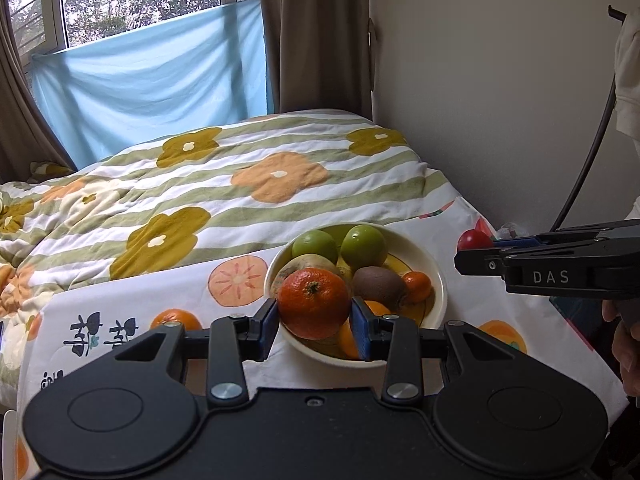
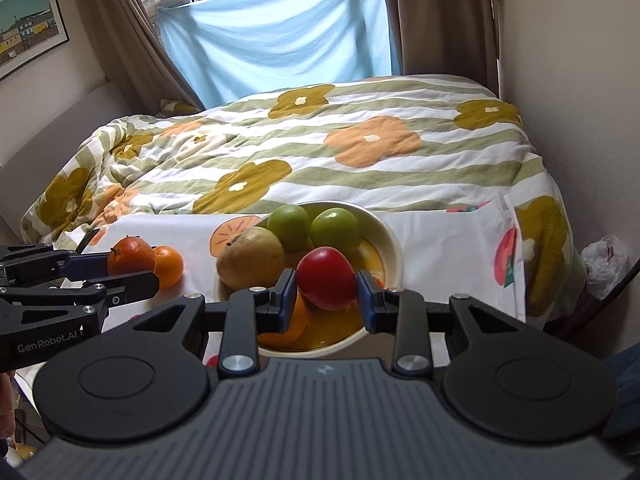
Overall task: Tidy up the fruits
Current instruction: 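Carry the tangerine and cherry tomato over the bowl and lower them, then open the left tool to drop the tangerine while the right tool releases the tomato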
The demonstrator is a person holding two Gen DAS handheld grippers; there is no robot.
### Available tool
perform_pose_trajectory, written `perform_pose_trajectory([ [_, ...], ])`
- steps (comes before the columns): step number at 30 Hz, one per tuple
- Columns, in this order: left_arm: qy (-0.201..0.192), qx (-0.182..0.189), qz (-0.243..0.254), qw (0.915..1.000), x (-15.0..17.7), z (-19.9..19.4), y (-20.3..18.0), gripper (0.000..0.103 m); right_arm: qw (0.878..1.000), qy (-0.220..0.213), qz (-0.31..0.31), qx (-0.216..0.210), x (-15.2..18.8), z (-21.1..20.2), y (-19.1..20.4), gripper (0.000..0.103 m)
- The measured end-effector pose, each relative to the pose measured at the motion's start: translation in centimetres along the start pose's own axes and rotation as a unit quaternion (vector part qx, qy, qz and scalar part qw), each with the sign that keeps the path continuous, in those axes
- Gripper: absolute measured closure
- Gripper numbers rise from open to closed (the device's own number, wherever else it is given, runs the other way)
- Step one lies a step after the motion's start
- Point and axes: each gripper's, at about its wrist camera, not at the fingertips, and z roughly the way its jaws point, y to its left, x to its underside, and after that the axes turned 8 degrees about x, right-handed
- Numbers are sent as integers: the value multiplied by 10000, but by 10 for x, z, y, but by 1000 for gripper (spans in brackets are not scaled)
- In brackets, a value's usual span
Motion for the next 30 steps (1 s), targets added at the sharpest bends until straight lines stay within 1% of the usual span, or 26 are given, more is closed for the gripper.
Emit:
perform_pose_trajectory([
  [6,78,48,46,9999,-14,34,-21,61,10000,28,-27,58,-10,16,-35,56],
  [11,190,11,43,9998,-24,67,-32,61,9999,114,-29,71,-15,33,-53,56],
  [16,297,-190,152,9993,-31,96,-36,61,9998,198,-30,38,-16,48,-60,56],
  [21,445,-302,192,9984,-35,123,-36,61,9996,270,-39,-10,-17,62,-63,56],
  [27,560,-389,198,9975,-36,141,-35,59,9994,320,-88,-51,-18,75,-62,56],
  [28,537,-378,208,9976,-37,141,-35,52,9994,326,-96,-58,-18,77,-61,56],
  [29,497,-356,241,9978,-37,140,-36,38,9994,330,-103,-60,-18,78,-61,56],
  [30,446,-403,296,9978,-37,138,-37,29,9994,334,-110,-61,-19,79,-60,56],
])
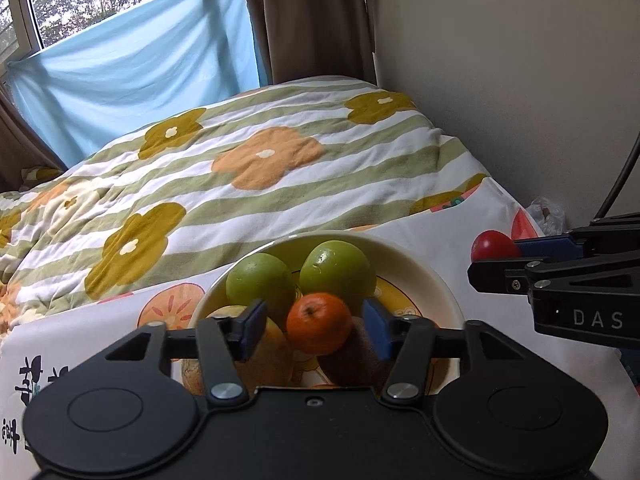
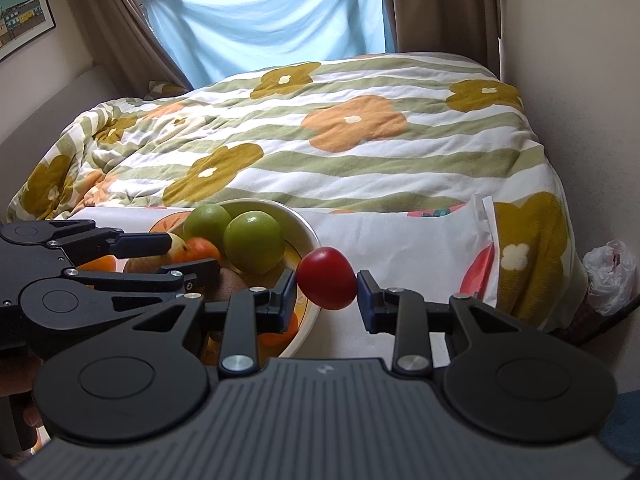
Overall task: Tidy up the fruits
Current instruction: 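Open the left tool to drop the tangerine while the right tool releases the tomato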
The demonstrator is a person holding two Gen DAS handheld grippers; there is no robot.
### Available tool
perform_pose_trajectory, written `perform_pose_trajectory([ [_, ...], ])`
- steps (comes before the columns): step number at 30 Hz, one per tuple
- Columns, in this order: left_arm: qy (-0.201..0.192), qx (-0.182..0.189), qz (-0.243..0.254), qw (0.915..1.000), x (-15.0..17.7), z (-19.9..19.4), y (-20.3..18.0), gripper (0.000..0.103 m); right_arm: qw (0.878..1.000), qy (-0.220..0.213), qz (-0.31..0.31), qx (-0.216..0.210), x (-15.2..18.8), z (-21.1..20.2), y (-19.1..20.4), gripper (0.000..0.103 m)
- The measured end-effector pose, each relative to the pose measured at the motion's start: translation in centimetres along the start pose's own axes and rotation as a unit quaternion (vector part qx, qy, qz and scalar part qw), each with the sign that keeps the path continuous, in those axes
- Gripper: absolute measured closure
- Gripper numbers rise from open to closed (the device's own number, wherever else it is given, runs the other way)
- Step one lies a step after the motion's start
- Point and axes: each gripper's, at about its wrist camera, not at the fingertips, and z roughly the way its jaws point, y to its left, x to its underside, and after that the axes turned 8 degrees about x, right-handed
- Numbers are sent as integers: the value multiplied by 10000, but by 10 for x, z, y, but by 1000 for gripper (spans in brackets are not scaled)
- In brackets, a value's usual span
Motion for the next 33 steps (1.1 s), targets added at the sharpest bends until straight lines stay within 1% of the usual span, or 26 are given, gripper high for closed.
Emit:
perform_pose_trajectory([
  [1,-55,-65,52,10000,0,-2,-1,19,10000,2,-4,0,0,1,0,56],
  [3,-153,-94,126,9998,0,-7,-1,19,10000,7,-12,4,-1,2,1,56],
  [9,-191,-98,-68,9997,4,-20,12,19,10000,29,-76,-10,-2,5,4,56],
  [13,-232,-87,-321,9992,6,-31,25,18,9999,29,-125,-36,-4,7,9,56],
  [16,-244,-48,-613,9978,10,-41,37,15,9998,40,-179,-68,-5,9,12,56],
  [20,-288,-124,-846,9959,16,-53,50,11,9996,87,-246,-136,-7,15,19,56],
  [23,-281,-224,-879,9955,20,-58,56,7,9992,119,-327,-188,-8,20,23,56],
  [26,-273,-273,-910,9951,26,-60,62,7,9985,164,-455,-261,-9,28,31,56],
  [33,-224,-365,-1035,9937,35,-63,69,5,9976,242,-545,-359,-9,40,40,55],
])
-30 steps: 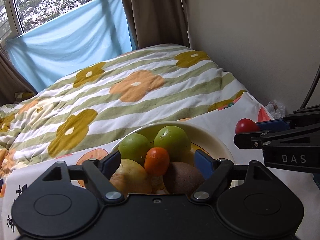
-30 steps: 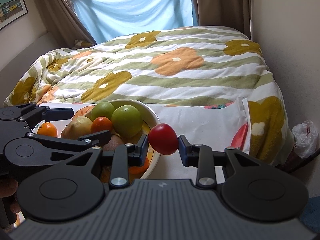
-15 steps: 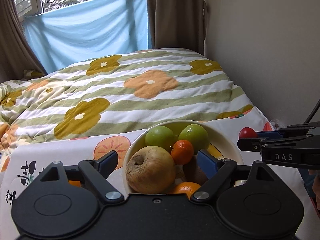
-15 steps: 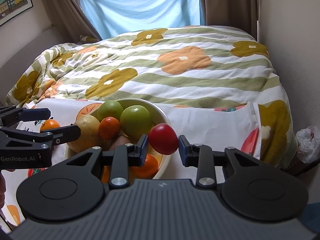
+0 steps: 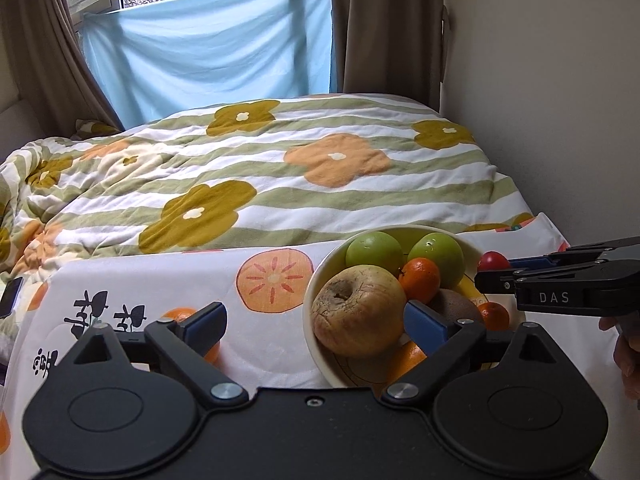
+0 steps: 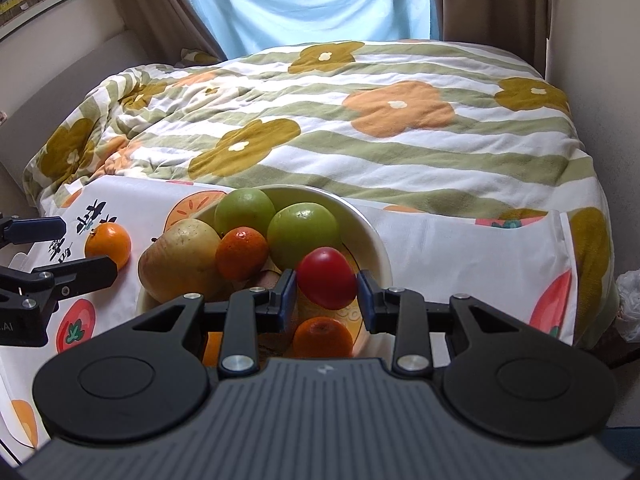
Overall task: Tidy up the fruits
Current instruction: 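Open the left tool to drop the tangerine while the right tool releases the tomato, then withdraw both tools toward the last orange and red tomato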
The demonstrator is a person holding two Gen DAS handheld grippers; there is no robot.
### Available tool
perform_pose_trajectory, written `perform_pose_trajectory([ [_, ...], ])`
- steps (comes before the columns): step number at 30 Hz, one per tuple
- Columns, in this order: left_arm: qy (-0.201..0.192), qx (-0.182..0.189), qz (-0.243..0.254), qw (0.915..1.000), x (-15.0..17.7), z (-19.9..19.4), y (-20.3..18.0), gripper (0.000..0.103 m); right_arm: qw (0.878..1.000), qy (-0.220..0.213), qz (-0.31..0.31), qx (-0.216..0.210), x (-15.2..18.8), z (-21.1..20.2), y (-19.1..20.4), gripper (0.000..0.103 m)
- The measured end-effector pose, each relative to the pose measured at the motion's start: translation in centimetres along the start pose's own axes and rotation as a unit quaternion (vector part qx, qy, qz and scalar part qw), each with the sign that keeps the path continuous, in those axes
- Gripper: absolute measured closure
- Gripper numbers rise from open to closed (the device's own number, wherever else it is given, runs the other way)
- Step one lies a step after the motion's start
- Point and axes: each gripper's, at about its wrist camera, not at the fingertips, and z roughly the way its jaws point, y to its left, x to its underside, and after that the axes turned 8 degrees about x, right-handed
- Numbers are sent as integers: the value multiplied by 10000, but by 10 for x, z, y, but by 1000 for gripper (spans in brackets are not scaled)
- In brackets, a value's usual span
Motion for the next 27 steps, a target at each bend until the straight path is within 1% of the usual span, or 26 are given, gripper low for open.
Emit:
perform_pose_trajectory([
  [1,-2,-4,7,10000,1,-1,0,5,10000,-27,-36,30,0,0,2,49],
  [2,-6,-6,15,10000,2,-1,0,5,10000,-31,-78,50,0,0,3,34],
  [3,-5,-12,20,10000,2,-1,0,5,9999,-36,-90,121,1,-1,4,26],
  [4,-1,-26,18,10000,3,-1,0,5,9997,-64,-84,237,1,-2,5,13],
  [7,8,-35,-41,10000,6,-4,3,5,9991,-147,-74,397,5,-7,5,2],
  [15,-80,-116,-43,9999,8,-18,2,5,9983,-154,87,551,10,-18,3,0],
  [20,-216,-94,-82,9997,10,-36,0,5,9977,-259,106,616,10,-33,5,0],
  [24,-358,-192,-49,9992,17,-55,-2,4,9973,-330,139,647,13,-50,11,0],
  [27,-481,-221,-119,9985,23,-72,-1,4,9968,-418,169,659,15,-63,14,0],
])
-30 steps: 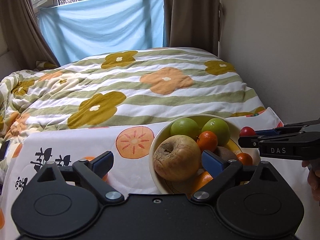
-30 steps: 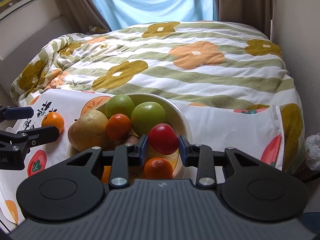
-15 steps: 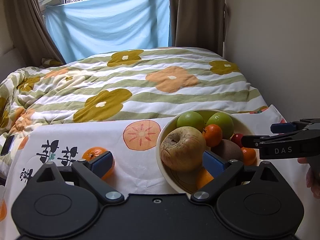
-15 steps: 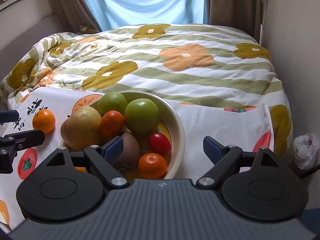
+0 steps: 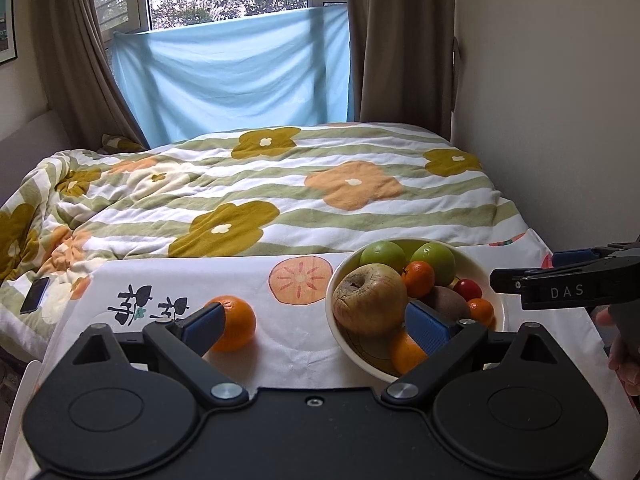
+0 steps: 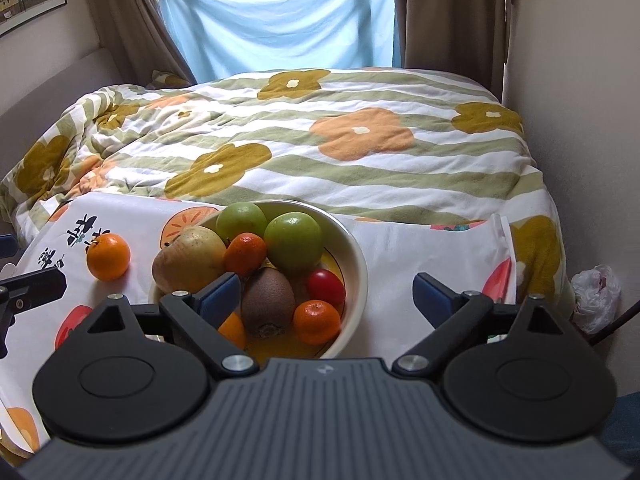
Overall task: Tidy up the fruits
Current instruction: 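Withdraw both tools toward the last orange and red tomato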
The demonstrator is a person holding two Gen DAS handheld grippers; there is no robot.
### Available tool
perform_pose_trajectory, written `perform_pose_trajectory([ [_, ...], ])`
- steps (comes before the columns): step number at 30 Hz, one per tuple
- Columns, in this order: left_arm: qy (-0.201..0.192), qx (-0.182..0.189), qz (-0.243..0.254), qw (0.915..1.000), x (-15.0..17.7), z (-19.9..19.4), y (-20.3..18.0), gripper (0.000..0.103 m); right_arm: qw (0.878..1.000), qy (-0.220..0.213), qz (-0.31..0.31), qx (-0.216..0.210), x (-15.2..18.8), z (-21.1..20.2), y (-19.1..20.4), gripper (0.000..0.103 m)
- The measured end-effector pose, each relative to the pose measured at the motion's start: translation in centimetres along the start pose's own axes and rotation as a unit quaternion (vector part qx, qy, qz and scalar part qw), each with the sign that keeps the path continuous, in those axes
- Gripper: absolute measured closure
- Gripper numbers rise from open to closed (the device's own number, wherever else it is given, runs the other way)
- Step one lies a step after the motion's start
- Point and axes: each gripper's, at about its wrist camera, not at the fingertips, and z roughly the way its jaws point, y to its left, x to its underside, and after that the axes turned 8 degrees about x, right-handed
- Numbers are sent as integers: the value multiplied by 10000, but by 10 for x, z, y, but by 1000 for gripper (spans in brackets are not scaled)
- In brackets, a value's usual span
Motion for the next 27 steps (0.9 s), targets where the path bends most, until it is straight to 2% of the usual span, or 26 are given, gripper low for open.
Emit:
perform_pose_trajectory([
  [10,-195,-31,-91,9998,13,-49,28,4,9994,-235,105,209,8,-49,22,0],
  [14,-185,74,-16,9998,17,-58,45,3,9995,-84,171,232,13,-65,37,0],
  [18,-120,202,84,9997,19,-60,63,3,9987,126,471,159,24,-73,52,0],
  [27,244,772,403,9959,15,-31,115,4,9919,411,1027,628,54,-72,98,0],
])
